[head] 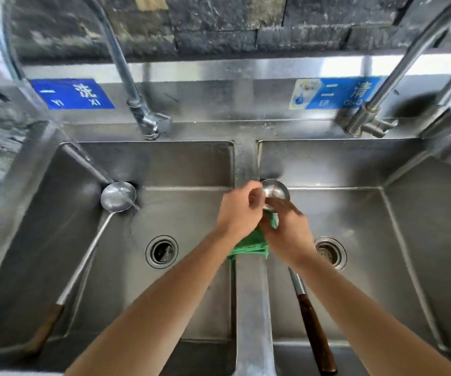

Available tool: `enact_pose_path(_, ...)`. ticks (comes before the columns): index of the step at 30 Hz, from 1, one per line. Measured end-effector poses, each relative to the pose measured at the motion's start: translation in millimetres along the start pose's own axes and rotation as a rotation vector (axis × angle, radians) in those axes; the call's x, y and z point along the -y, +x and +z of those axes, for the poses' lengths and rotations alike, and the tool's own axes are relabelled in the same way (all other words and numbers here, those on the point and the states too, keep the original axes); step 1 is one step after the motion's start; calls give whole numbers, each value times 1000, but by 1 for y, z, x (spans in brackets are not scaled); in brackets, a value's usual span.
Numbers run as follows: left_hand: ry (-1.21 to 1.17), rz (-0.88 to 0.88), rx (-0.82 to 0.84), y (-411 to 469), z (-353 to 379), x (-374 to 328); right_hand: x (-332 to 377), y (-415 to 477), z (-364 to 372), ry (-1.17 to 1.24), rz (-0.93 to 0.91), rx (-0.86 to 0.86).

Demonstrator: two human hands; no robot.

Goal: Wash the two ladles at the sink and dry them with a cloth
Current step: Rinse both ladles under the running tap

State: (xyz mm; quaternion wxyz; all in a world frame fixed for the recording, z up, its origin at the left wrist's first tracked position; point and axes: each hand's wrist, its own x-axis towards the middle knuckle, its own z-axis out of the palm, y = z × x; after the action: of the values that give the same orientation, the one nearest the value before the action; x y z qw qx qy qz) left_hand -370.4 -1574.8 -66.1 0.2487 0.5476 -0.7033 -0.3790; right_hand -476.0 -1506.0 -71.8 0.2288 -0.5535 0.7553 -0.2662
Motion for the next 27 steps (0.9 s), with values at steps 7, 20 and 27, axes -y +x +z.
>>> enact_pose_path(7, 273, -372, -18, -42, -158, 150, 93, 0, 87, -228, -63, 201)
enact_pose_path(20, 430, -787, 162, -75, -255, 342, 210, -31, 266, 44, 214, 699)
enact_pose_path(27, 300, -834, 122, -61, -246, 384, 222, -40, 311, 128, 334, 723)
